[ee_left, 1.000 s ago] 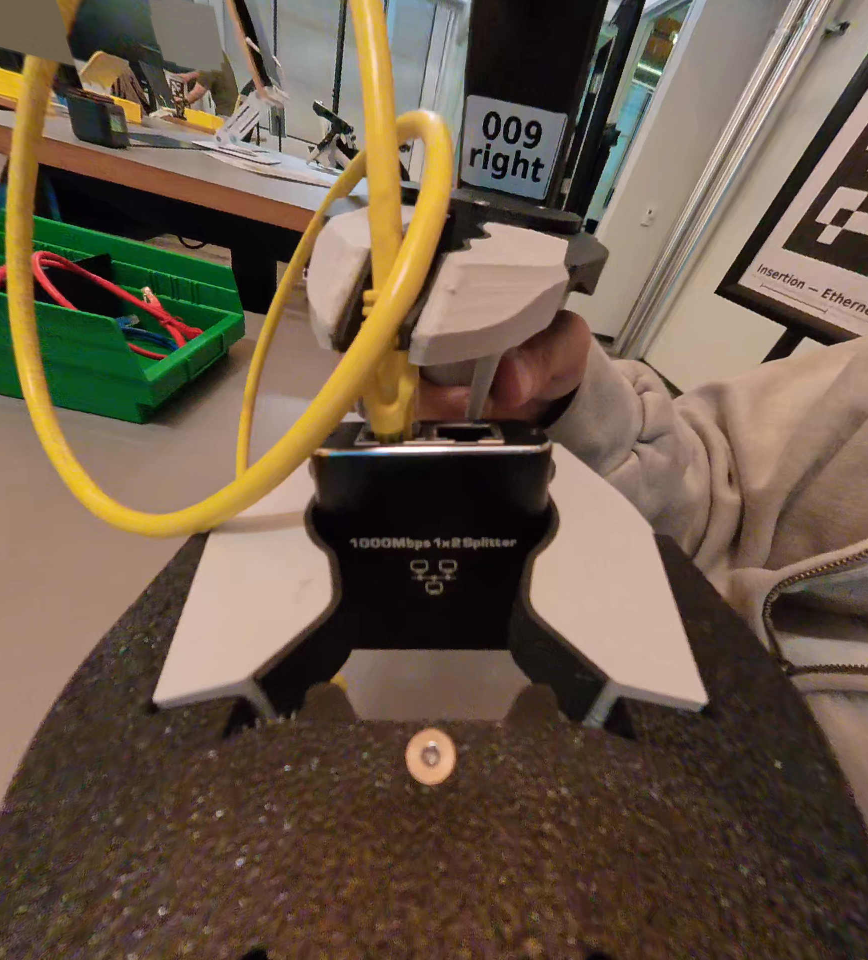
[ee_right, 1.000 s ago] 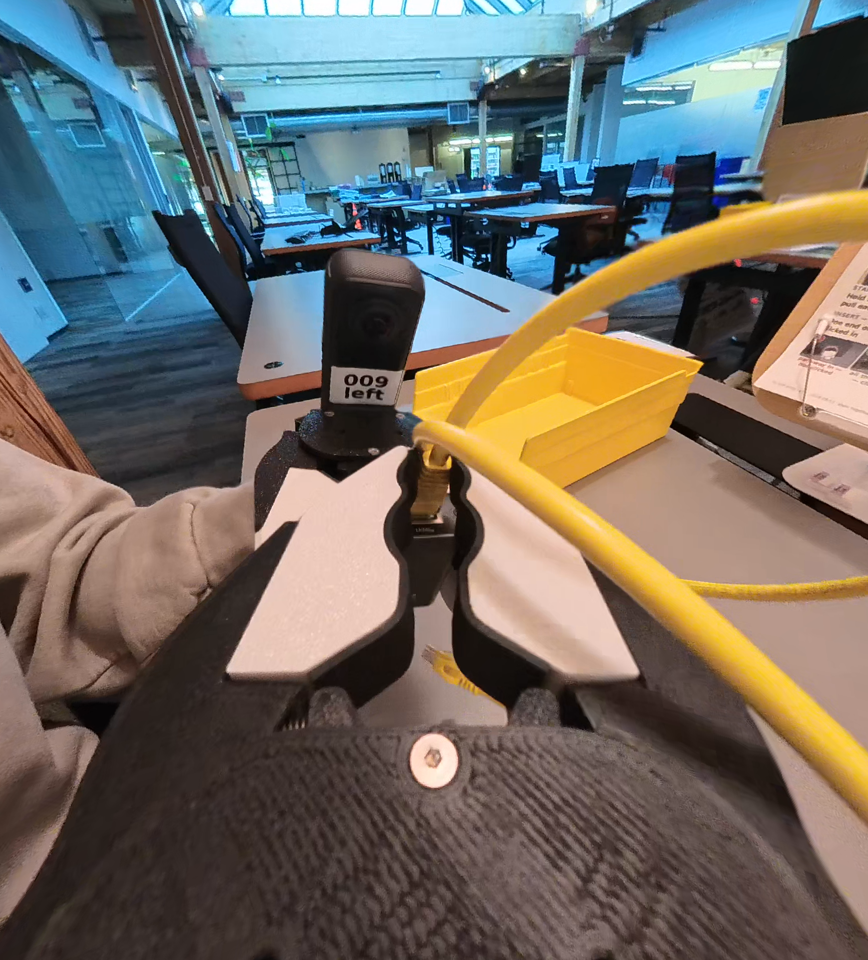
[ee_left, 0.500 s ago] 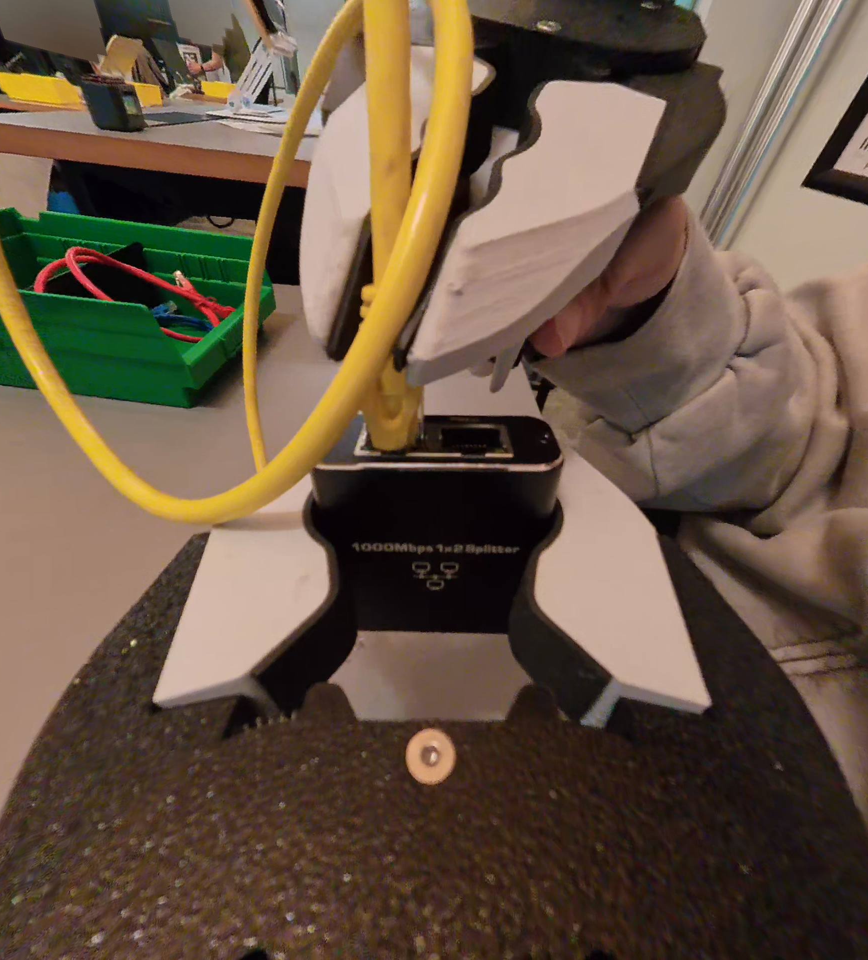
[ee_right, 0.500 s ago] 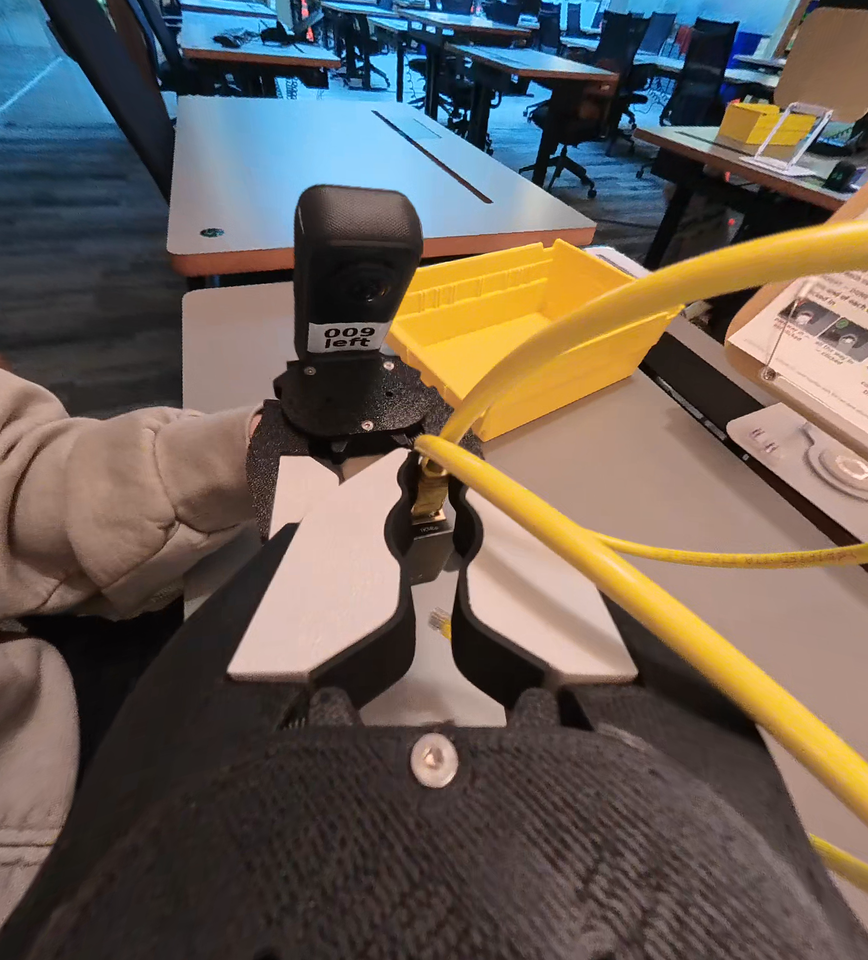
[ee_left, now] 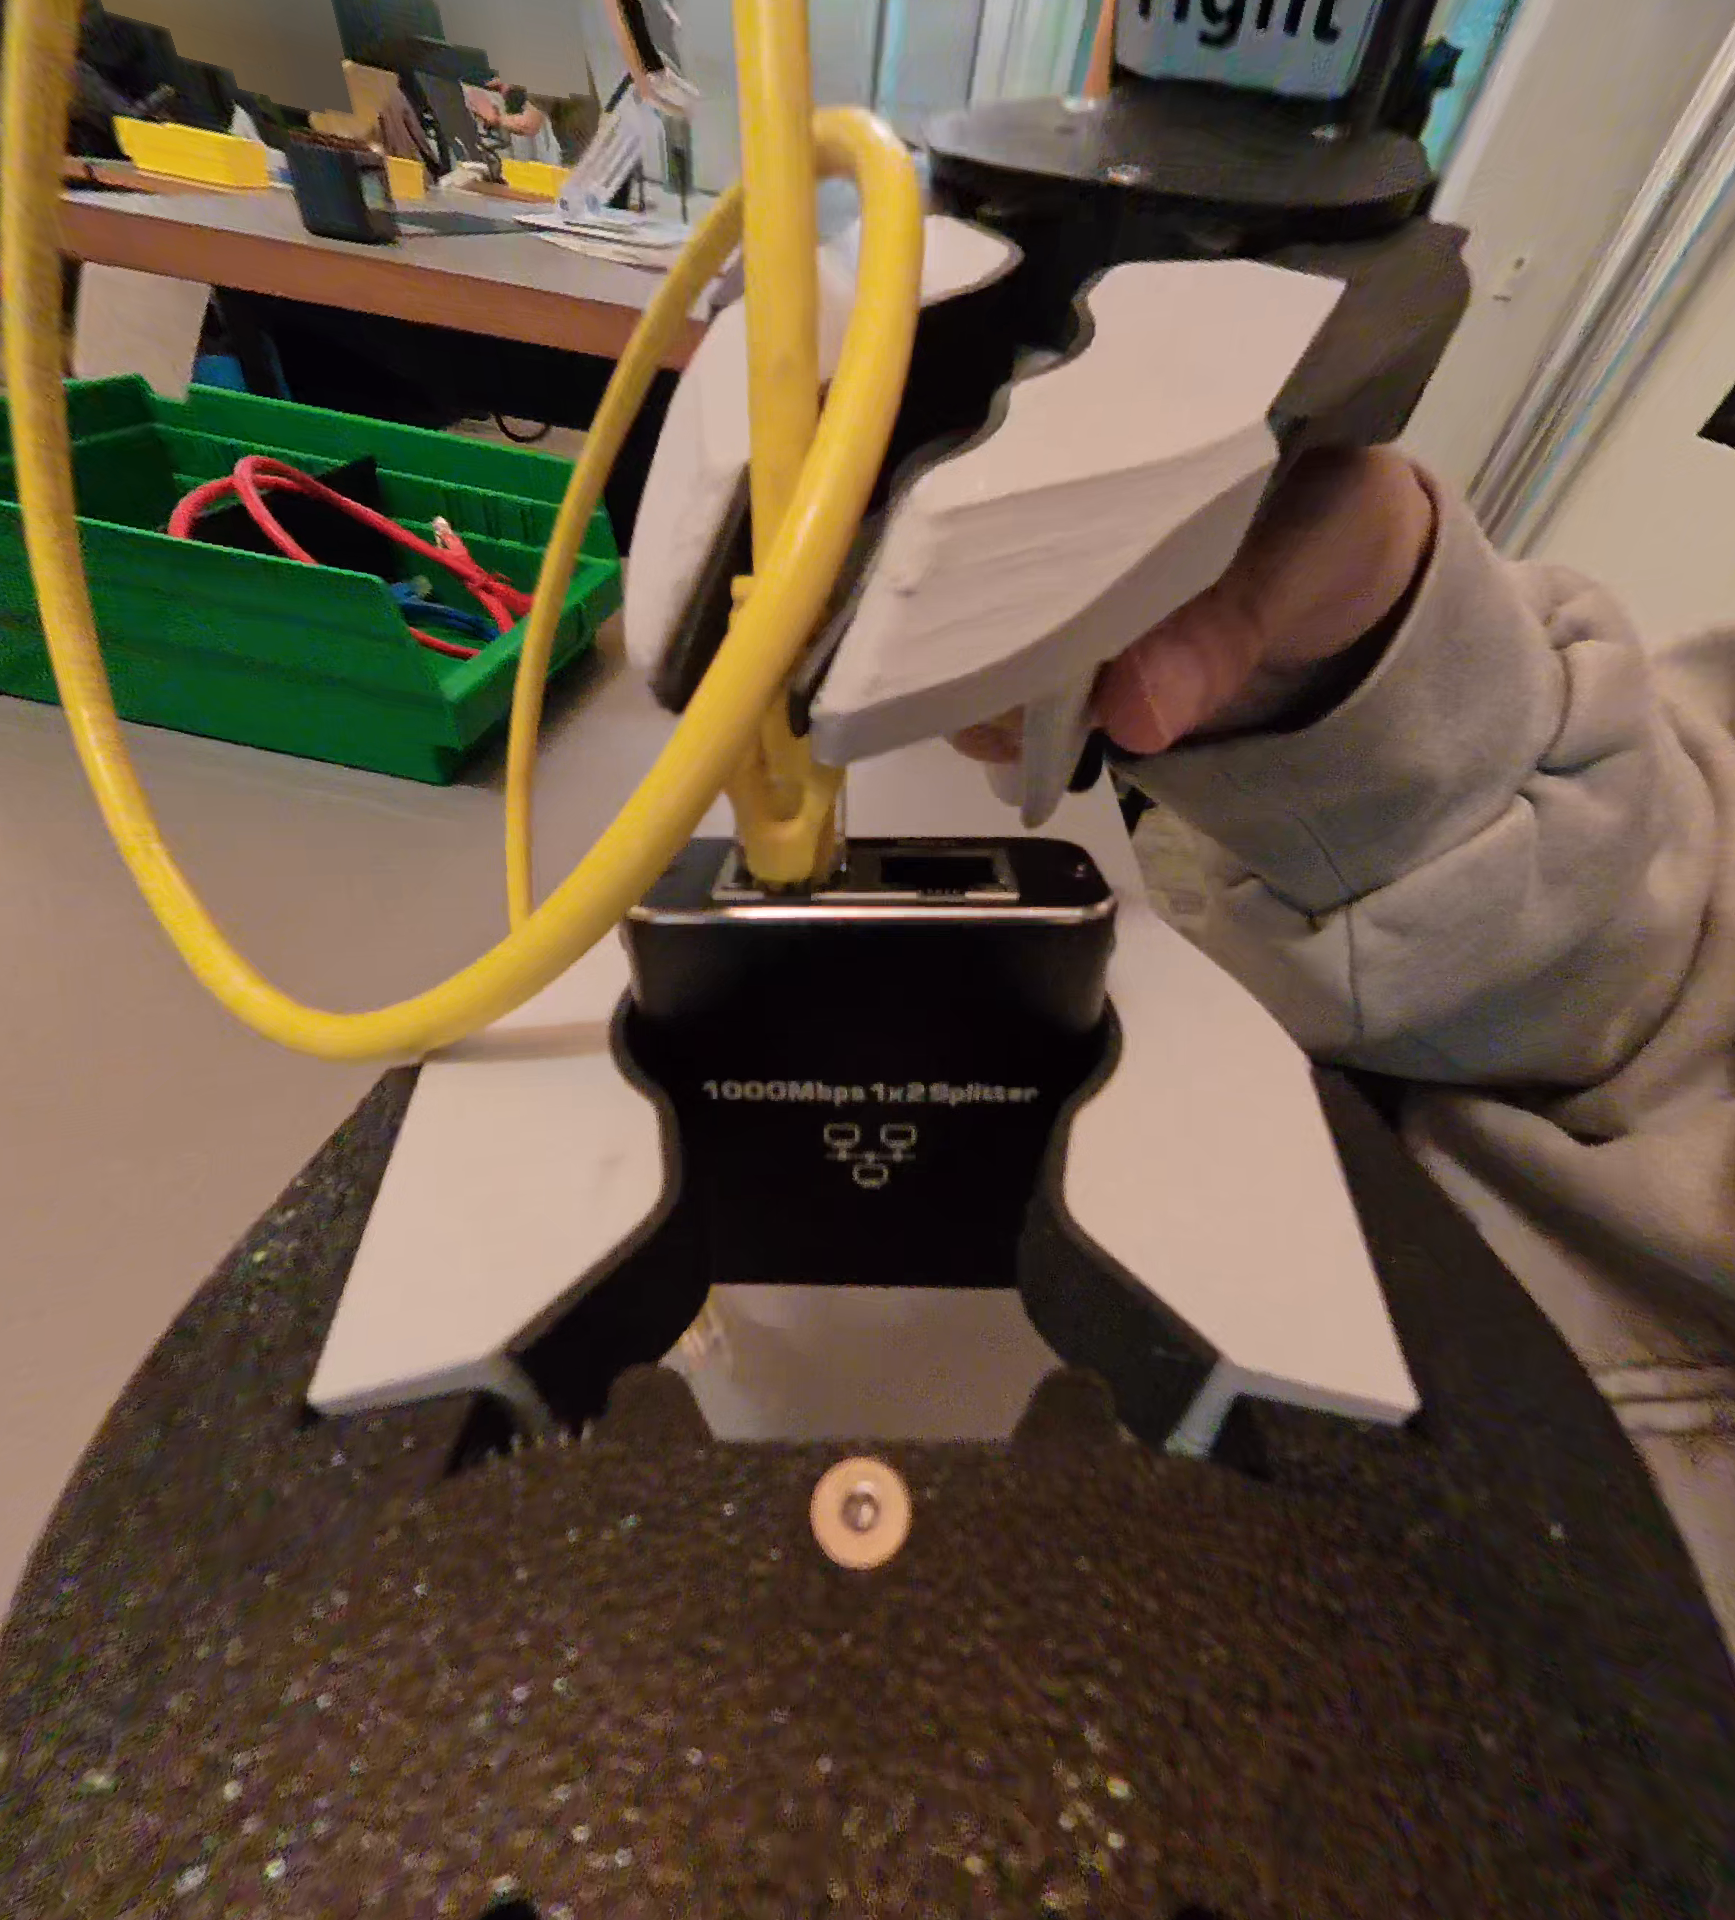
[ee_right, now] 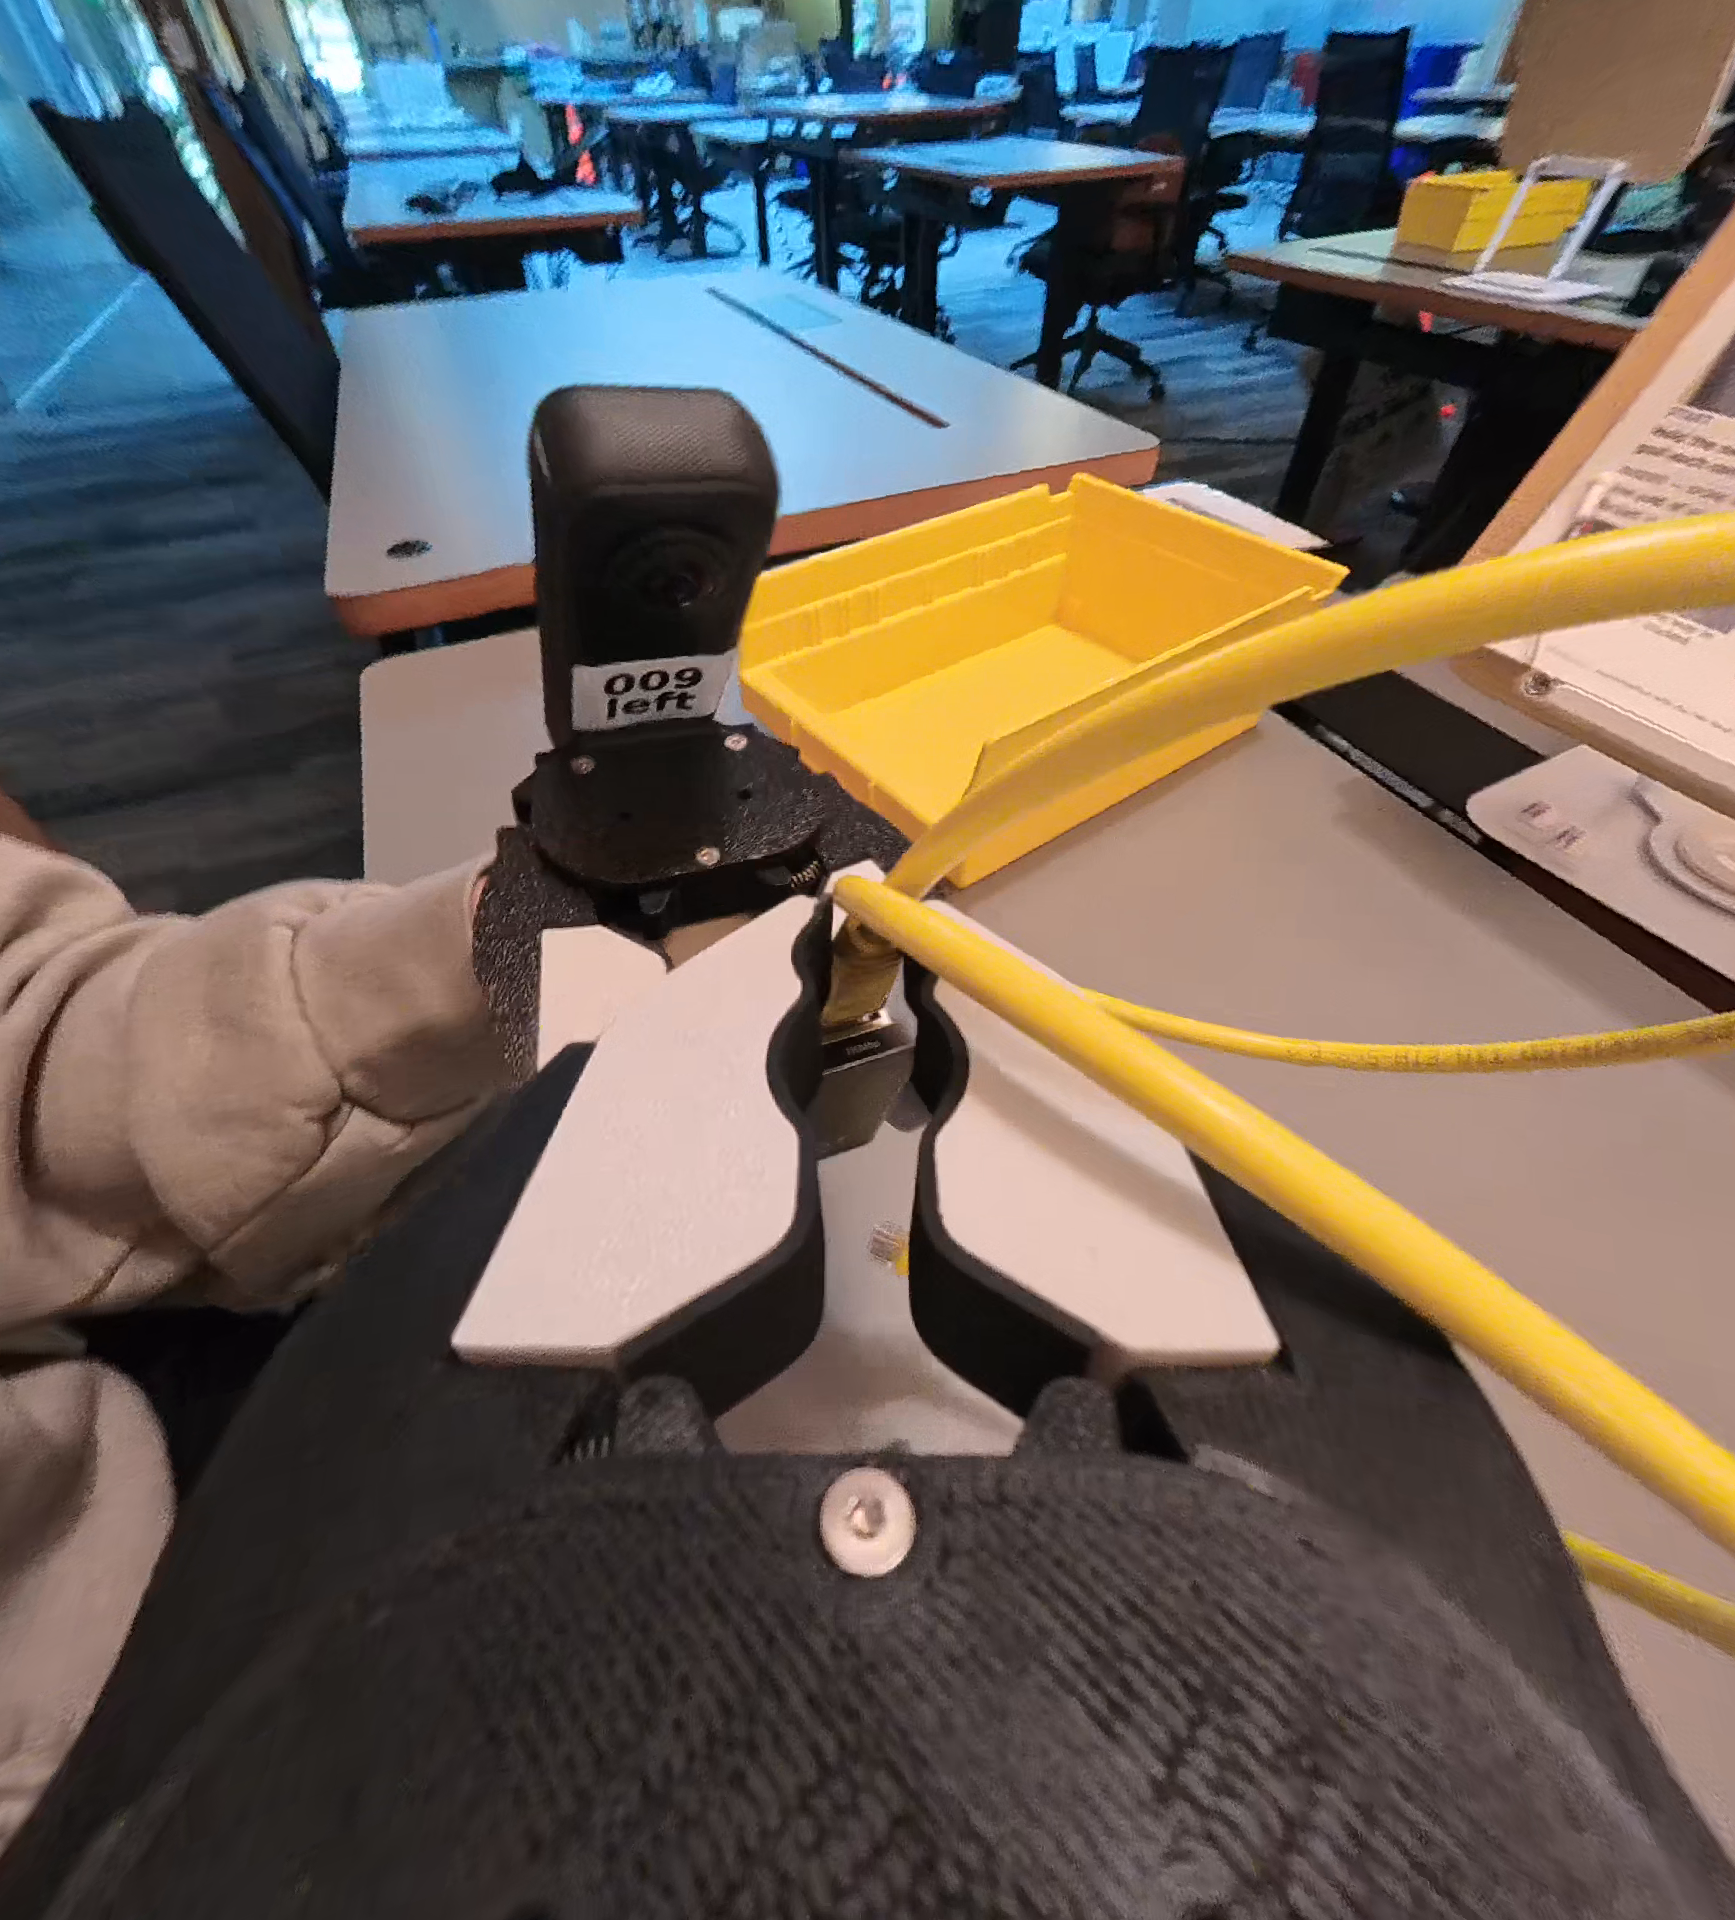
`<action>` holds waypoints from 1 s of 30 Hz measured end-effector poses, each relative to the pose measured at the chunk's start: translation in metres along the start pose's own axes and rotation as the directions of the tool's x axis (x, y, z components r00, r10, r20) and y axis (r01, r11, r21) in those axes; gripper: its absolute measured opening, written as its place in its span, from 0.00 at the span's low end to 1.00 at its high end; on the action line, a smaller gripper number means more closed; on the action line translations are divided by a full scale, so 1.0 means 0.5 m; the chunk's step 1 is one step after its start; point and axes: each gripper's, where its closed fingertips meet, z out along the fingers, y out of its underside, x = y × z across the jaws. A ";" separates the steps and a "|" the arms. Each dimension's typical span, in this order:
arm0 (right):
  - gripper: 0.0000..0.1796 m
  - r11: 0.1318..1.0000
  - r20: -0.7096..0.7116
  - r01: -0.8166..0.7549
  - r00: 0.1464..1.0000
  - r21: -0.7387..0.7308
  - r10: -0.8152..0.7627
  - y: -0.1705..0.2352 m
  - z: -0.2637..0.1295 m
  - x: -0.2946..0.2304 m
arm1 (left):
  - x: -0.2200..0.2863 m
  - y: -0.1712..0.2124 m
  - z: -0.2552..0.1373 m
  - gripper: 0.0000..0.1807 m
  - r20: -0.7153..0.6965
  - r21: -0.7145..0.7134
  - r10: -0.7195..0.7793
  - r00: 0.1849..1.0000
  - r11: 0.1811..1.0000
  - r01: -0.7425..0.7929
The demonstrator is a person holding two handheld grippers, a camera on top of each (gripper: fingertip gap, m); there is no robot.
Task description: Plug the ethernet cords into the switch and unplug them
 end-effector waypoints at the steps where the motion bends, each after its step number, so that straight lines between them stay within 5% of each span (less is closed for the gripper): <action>1: 0.08 1.000 -0.016 -0.004 1.000 0.017 0.004 -0.001 0.001 0.004 | -0.006 -0.004 -0.001 0.41 0.020 0.014 -0.002 1.000 1.000 0.002; 7: 0.16 1.000 -0.073 0.026 0.997 0.010 -0.025 0.013 0.000 0.008 | -0.072 -0.020 -0.030 0.41 0.280 0.016 0.063 0.958 0.997 -0.070; 13: 0.22 0.989 -0.099 -0.121 0.987 0.086 0.130 0.008 0.019 0.021 | -0.125 -0.029 -0.063 0.41 0.552 -0.124 0.282 0.784 0.958 -0.257; 20: 0.09 0.981 -0.128 -0.101 0.984 0.164 0.122 -0.019 0.020 0.017 | -0.138 -0.035 -0.067 0.41 0.640 -0.216 0.401 0.656 0.913 -0.347; 30: 0.08 0.986 -0.150 -0.068 0.985 0.150 0.091 -0.013 0.028 0.011 | -0.138 -0.050 -0.070 0.41 0.698 -0.244 0.442 0.564 0.886 -0.394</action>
